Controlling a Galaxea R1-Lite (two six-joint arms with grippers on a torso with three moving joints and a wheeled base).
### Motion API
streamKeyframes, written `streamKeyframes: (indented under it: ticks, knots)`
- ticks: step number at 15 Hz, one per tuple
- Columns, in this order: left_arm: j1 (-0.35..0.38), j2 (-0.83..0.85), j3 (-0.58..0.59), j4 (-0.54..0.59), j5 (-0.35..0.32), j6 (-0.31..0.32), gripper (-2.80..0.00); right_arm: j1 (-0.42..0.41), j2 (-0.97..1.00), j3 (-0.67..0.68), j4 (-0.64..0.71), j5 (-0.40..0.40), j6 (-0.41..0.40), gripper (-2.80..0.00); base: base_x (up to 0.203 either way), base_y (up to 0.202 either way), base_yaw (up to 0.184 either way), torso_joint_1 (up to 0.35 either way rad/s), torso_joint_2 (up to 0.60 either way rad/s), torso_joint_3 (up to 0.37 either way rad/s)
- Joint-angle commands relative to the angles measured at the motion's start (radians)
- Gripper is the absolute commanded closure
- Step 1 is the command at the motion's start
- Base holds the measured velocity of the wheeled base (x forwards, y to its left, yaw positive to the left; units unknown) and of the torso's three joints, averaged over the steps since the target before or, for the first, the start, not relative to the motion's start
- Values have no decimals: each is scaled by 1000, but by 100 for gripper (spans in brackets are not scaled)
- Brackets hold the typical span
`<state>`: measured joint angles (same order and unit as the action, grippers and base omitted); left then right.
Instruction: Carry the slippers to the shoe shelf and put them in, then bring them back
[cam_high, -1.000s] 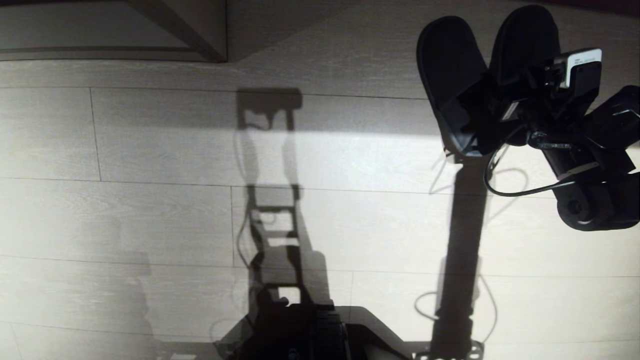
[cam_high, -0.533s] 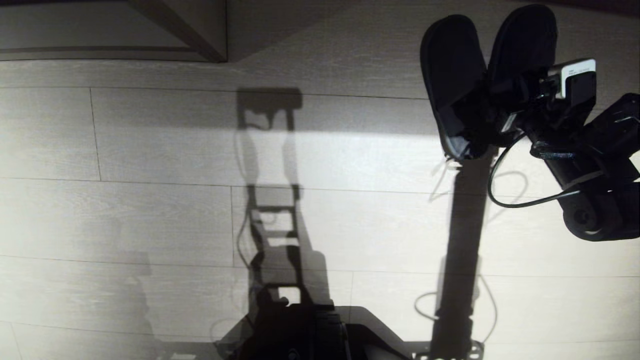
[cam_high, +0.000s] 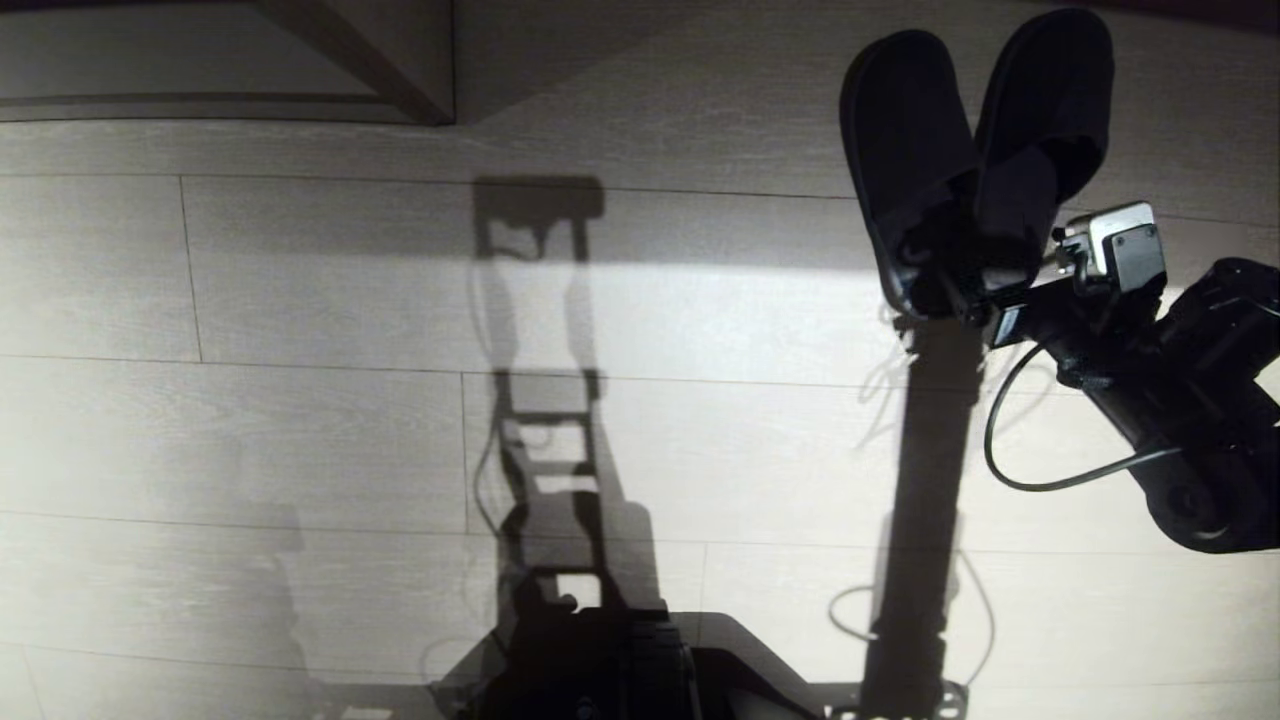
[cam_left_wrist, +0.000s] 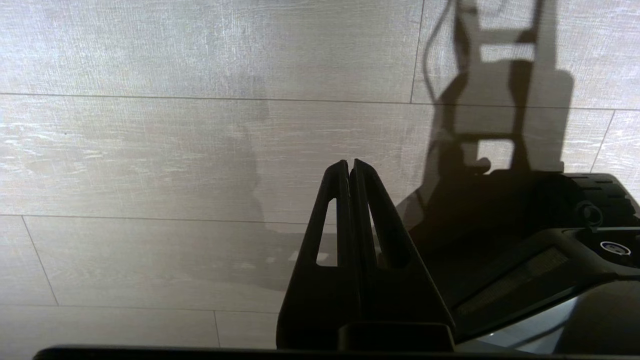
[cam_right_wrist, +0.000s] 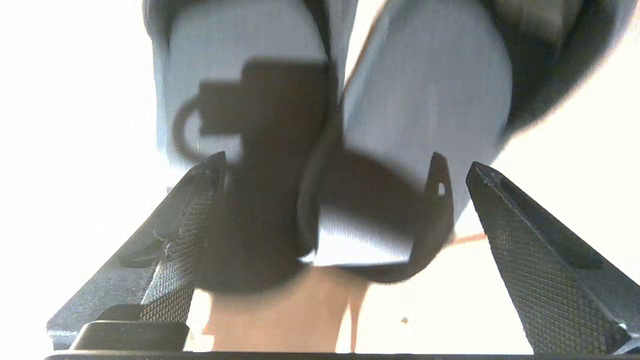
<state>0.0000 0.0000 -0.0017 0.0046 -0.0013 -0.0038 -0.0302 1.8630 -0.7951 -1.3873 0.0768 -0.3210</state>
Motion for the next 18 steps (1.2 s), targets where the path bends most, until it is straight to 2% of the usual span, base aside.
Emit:
streamKeyframes:
  ticks: [1,9,12,15,18]
  knots:
    - [0,0,0,0,0,-1,0,-3,-32,42,-9,-2,3,-280,0,0,0,0,0,0]
    - [0,0,0,0,0,-1,0,-5,-187,160,0,-18,42,-280,0,0,0,0,0,0]
    - [0,0,0,0,0,-1,0,-5,-339,205,96,-50,65,-280,0,0,0,0,0,0]
    - [0,0,0,0,0,-1,0,-2,-482,278,205,-119,129,-280,0,0,0,0,0,0]
    - [0,0,0,0,0,-1,0,0,-628,364,278,-136,140,-280,0,0,0,0,0,0]
